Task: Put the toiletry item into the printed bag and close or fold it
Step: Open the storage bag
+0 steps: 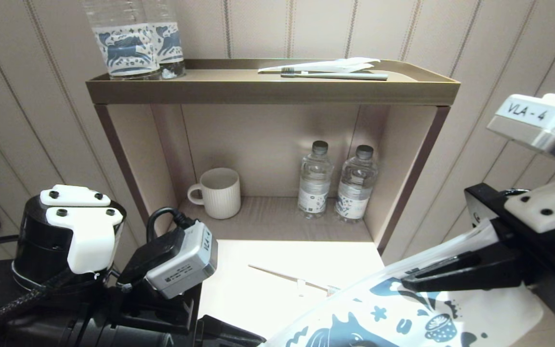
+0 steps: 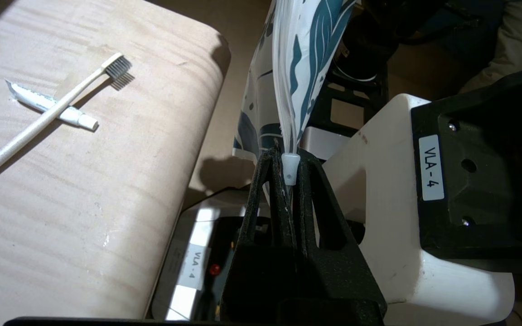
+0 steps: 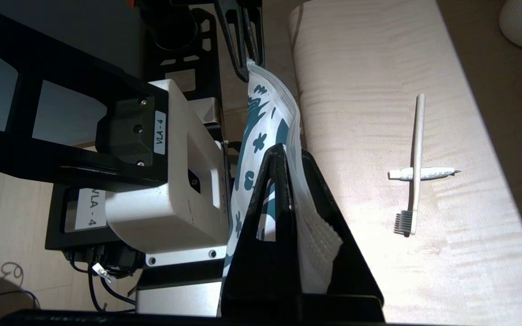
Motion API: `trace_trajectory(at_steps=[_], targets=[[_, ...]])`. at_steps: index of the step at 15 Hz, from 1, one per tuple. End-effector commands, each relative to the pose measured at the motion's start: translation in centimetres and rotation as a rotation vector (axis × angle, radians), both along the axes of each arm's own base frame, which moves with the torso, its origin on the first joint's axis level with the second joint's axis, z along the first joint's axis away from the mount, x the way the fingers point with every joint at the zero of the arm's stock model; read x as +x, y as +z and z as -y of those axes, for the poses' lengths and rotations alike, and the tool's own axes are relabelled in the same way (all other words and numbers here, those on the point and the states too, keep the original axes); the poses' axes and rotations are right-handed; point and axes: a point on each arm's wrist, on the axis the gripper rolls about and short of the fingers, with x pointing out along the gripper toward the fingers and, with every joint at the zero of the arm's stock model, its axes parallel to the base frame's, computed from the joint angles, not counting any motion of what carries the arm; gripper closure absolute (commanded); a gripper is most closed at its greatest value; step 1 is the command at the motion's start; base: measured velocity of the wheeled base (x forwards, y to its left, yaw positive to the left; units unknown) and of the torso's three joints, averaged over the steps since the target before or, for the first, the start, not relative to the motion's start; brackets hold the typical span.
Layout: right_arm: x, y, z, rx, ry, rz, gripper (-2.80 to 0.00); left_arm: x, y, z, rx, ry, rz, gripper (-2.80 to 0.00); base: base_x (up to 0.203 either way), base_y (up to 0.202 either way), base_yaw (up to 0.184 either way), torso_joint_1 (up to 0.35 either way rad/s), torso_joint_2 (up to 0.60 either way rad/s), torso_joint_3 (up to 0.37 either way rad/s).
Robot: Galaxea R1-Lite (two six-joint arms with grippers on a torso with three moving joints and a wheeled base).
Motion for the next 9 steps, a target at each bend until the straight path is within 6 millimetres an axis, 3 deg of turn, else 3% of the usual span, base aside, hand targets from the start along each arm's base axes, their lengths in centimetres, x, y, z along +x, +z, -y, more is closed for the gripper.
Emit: trace_trajectory(at_steps=[1, 6, 7, 9], targets=[[0.1, 0.0, -0.1, 0.0, 0.005, -0.005, 0.0, 0.1, 0.3, 0.2, -0.01, -0.004, 0.007, 0.0, 0.0, 0.0, 0.0, 0.0, 0.0, 0.0], [0.7, 0.3, -0.4, 0.004, 0.003, 0.002, 0.0, 1.8, 1.3, 1.6, -0.03, 0.011, 0.028, 0.0, 0.0, 0.0, 0.0, 0.0, 0.0, 0.0], [0.7, 0.4, -0.3, 0.006, 0.002, 0.006, 0.0, 1.9, 1.3, 1.7, -0.031, 0.01, 0.03, -2.8, 0.0, 0.0, 0.0, 0.0, 0.0, 0.0], [0.7, 0.3, -0.3, 0.004, 0.002, 0.004, 0.0, 2.0, 1.3, 1.7, -0.029, 0.012, 0.028, -2.8, 0.0, 0.0, 0.0, 0.0, 0.0, 0.0]])
